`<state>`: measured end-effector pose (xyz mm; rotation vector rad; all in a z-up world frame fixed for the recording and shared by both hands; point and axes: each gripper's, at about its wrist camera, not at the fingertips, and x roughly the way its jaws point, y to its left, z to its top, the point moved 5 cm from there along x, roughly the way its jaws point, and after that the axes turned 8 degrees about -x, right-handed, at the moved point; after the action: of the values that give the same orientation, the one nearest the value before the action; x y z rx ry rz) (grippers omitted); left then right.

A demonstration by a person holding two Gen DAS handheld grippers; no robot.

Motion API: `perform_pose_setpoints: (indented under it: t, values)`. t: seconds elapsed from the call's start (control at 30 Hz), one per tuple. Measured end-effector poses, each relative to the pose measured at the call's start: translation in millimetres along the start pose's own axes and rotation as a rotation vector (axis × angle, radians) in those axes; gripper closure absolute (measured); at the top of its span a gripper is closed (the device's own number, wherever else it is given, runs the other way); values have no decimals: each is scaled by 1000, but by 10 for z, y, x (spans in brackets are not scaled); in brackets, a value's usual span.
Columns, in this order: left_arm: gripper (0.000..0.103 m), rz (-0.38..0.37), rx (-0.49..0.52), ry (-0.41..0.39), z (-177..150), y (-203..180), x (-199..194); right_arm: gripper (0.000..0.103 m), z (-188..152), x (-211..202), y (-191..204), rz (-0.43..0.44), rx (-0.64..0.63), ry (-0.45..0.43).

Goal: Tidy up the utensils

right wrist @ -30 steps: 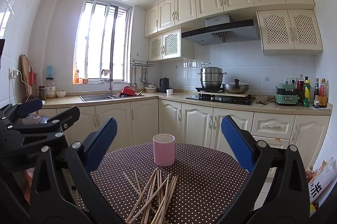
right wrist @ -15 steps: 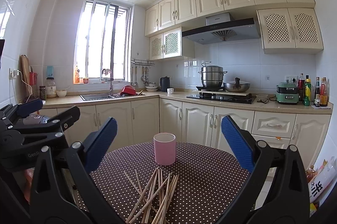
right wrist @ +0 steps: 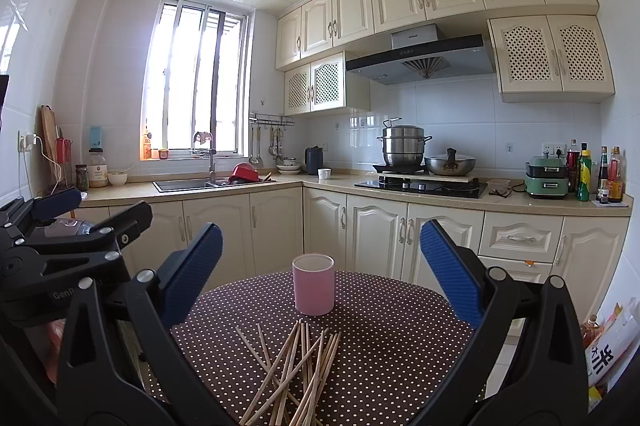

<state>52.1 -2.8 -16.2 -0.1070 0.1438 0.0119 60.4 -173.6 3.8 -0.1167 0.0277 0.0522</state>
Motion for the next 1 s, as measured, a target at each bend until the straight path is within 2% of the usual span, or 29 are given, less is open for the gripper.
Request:
perform_pose_setpoints:
  t: [1.0]
  values:
    - [5, -2, 0, 27, 4, 53, 55, 6, -51, 50, -31, 5, 16, 22]
